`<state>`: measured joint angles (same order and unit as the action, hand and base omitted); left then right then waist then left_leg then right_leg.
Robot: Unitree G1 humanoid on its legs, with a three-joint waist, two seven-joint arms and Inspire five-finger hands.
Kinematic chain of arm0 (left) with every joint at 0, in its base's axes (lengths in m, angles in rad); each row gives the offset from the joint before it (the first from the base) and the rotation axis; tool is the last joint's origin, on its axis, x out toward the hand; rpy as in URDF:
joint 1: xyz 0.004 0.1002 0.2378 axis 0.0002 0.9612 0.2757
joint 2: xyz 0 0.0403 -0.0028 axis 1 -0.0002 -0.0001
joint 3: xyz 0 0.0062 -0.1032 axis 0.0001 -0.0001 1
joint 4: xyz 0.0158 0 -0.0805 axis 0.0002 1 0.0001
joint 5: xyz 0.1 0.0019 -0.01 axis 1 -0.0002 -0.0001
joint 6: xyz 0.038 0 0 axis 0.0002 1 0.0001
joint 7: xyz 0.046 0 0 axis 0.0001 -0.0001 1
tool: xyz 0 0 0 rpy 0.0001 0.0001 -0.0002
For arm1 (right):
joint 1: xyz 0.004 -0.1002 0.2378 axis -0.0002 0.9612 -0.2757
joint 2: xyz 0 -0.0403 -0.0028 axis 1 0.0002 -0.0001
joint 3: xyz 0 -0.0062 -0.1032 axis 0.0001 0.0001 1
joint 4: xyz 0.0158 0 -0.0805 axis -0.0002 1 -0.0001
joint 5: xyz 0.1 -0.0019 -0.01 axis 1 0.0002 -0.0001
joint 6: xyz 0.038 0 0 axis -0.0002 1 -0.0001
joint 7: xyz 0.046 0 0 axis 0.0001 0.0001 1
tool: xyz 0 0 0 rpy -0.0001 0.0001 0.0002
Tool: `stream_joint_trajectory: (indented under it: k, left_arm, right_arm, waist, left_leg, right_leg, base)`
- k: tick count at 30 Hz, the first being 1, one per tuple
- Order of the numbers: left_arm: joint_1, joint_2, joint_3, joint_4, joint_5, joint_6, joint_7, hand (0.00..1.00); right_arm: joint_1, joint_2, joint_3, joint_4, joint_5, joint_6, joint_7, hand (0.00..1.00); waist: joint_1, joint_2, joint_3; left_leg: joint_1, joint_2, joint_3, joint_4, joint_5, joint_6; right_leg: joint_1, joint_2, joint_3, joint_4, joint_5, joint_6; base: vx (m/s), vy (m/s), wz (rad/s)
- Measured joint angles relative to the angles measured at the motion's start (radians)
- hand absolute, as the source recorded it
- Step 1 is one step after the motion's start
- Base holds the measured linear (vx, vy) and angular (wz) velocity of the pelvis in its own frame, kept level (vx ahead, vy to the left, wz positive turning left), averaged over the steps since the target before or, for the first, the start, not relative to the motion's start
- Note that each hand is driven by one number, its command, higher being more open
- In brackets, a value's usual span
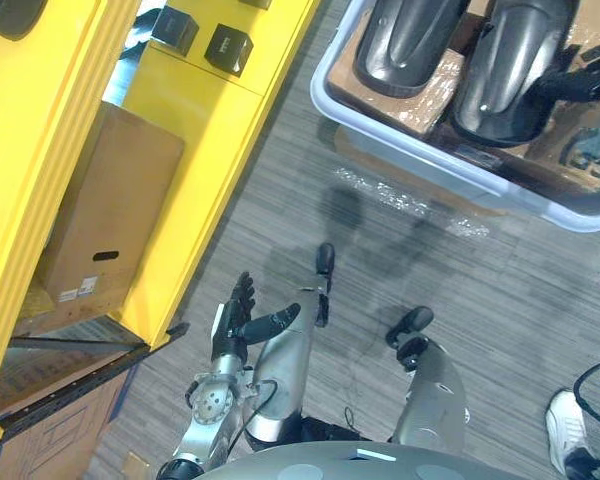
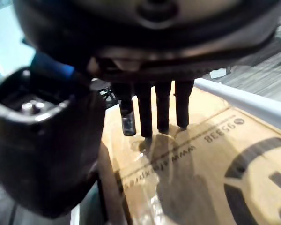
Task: Walk over and take three plastic housings, then place them on the shelf
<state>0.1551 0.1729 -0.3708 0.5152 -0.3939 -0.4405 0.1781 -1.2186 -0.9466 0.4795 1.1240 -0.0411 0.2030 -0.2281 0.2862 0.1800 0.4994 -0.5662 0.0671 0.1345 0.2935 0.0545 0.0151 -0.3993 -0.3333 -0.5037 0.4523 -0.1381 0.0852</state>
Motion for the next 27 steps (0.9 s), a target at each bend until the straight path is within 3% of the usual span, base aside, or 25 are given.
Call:
stream_joint_trajectory:
  k: [5, 14, 18, 24, 27]
  left_arm:
    - [0.0, -0.002, -0.018, 0.003, -0.028, 0.001, -0.01, 1.0]
    - [0.015, -0.003, -0.014, -0.026, -0.027, 0.017, -0.03, 1.0]
    - [0.048, -0.002, 0.013, -0.068, -0.026, 0.026, -0.036, 1.0]
    - [0.091, 0.006, 0.075, -0.101, -0.026, 0.024, -0.023, 1.0]
    - [0.094, 0.021, 0.103, -0.146, -0.026, 0.023, -0.014, 1.0]
  right_arm:
    - [0.004, 0.002, -0.001, 0.045, -0.054, 0.091, -0.013, 0.0]
    - [0.046, 0.001, -0.058, 0.075, -0.123, 0.085, -0.02, 0.0]
    - [0.098, 0.002, -0.065, 0.082, -0.152, 0.048, -0.054, 0.0]
    - [0.164, 0.011, -0.065, 0.051, -0.187, -0.006, -0.116, 0.0]
    - [0.212, 0.011, -0.072, -0.047, -0.187, -0.019, -0.156, 0.0]
  waist:
    - [0.014, 0.018, -0.007]
    - [0.007, 0.028, -0.013]
    - [-0.006, 0.021, -0.009]
    - [-0.04, -0.027, 0.011]
    - [-0.057, -0.075, 0.02]
  left_leg:
    - [0.006, -0.013, -0.012, -0.025, 0.018, -0.001]
    - [0.032, -0.021, -0.019, -0.026, 0.022, 0.0]
    - [0.052, -0.021, -0.018, -0.035, 0.022, 0.001]
    - [0.117, -0.009, 0.007, -0.072, 0.027, -0.002]
    - [0.163, 0.003, 0.026, -0.109, 0.036, -0.012]
  right_leg:
    - [0.002, -0.012, -0.015, 0.011, -0.011, 0.001]
    - [0.044, -0.015, -0.034, 0.003, -0.016, 0.0]
    - [0.064, -0.013, -0.034, -0.003, -0.015, 0.001]
    - [0.109, 0.007, -0.012, -0.035, -0.002, 0.008]
    - [0.135, 0.023, 0.0, -0.062, 0.005, 0.005]
  base:
    - [0.04, -0.005, 0.12]
    - [0.04, 0.004, 0.07]
    - [0.0, 0.003, 0.01]
    - [0.02, -0.009, -0.13]
    - [0.05, -0.027, -0.18]
